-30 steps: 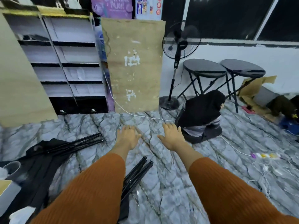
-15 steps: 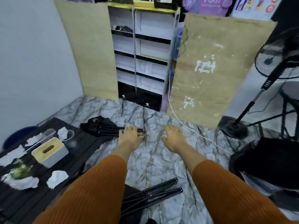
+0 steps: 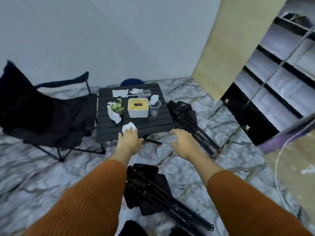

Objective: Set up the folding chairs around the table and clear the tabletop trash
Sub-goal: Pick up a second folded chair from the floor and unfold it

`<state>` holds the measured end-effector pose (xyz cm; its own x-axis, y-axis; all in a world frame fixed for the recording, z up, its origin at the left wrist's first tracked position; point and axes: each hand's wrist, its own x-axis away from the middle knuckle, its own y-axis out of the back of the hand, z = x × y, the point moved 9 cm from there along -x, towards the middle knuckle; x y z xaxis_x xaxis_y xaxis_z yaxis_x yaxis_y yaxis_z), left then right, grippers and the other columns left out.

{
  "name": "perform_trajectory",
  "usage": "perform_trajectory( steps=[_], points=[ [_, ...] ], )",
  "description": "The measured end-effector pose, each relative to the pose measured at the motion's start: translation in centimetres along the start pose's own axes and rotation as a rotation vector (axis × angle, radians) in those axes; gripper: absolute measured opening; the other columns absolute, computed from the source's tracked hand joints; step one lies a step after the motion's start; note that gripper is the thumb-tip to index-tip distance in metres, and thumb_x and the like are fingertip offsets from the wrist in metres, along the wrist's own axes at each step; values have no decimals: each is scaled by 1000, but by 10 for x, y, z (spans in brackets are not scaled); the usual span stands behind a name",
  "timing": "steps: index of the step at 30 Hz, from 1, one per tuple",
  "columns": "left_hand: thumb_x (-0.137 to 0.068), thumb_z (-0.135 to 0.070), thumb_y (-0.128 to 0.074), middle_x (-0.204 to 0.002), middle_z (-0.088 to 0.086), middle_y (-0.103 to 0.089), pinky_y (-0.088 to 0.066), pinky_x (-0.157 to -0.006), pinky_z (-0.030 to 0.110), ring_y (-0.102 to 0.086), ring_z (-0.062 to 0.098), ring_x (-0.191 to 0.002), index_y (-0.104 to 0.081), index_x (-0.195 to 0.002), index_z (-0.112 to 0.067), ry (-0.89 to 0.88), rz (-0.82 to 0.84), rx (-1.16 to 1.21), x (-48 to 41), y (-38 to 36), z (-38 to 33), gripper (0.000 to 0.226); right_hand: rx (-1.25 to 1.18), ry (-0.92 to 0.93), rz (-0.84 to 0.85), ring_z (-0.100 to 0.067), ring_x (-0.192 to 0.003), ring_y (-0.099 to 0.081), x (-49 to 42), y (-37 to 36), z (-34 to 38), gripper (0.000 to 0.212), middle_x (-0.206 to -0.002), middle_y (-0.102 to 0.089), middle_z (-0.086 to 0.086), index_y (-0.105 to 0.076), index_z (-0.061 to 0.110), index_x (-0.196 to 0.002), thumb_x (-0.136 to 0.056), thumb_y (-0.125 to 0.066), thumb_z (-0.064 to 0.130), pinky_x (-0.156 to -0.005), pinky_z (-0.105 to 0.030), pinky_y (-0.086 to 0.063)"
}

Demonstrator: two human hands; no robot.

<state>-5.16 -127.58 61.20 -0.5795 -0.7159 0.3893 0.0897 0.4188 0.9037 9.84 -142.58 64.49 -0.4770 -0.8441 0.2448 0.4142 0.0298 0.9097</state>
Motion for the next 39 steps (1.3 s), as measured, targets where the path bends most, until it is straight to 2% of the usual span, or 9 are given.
perform_trajectory(
  steps=[6,12,19,23,25,29,35,37,39],
  points=[
    [-99,-40,-40,-153,12,-33,-25,-116,46,-30,31,-140,-30,-146,-11,313,-51,186,42,-66,93,57,-48,208,128,-29,-134,-40,-23,-73,37,50,-150,-39,-8,-35,12,-145,-100,-47,28,-109,-43,-37],
    [-99,-39,-44,-148,14,-41,-38,-107,47,-43,35,-131,-33,-145,-11,553,-11,383,47,-199,159,55,-115,220,231,-30,-127,-48,-56,-206,29,46,-141,-49,-12,-41,10,-140,-99,-46,31,-102,-42,-44],
    [-97,-32,-49,-136,15,-55,-45,-96,36,-55,32,-120,-48,-135,-5,748,-134,745,-32,-413,219,46,-223,179,249,-28,-113,-59,-139,-412,-19,36,-125,-61,-8,-52,13,-129,-97,-52,31,-91,-39,-50],
    [-93,-22,-56,-104,16,-68,-42,-77,27,-62,33,-104,-65,-102,-3,833,-263,1008,-100,-518,238,22,-255,184,229,-29,-109,-60,-199,-524,-47,32,-117,-64,-10,-55,10,-124,-97,-54,27,-88,-36,-50],
    [-93,-21,-57,-110,16,-69,-41,-80,26,-62,33,-107,-65,-107,-3,887,-318,1115,-133,-559,252,24,-281,196,227,-29,-111,-59,-230,-572,-54,34,-120,-64,-11,-54,8,-126,-97,-54,25,-89,-33,-49],
    [-96,-27,-55,-126,16,-62,-43,-93,30,-57,31,-117,-52,-131,-2,917,-399,1265,-188,-619,277,43,-316,224,233,-31,-120,-56,-279,-650,-55,43,-133,-58,-14,-47,7,-136,-98,-53,27,-97,-41,-50],
    [-93,-17,-61,-116,16,-66,-54,-92,46,-65,34,-103,-53,-126,-2,874,-460,1677,-231,-661,285,37,-308,202,314,-35,-119,-55,-325,-712,-44,47,-135,-55,-18,-43,10,-137,-96,-58,26,-95,-40,-48],
    [-91,-9,-62,-108,18,-70,-59,-84,44,-69,35,-95,-60,-118,0,849,-457,1881,-233,-668,284,28,-300,211,352,-34,-115,-57,-335,-720,-39,44,-129,-59,-19,-48,11,-134,-93,-62,22,-91,-37,-48],
    [-89,-2,-64,-94,16,-73,-61,-62,30,-73,26,-74,-64,-111,2,822,-458,2014,-232,-667,282,23,-315,199,382,-33,-112,-59,-342,-722,-35,42,-125,-61,-18,-53,10,-130,-91,-66,19,-87,-34,-47]
  ],
)
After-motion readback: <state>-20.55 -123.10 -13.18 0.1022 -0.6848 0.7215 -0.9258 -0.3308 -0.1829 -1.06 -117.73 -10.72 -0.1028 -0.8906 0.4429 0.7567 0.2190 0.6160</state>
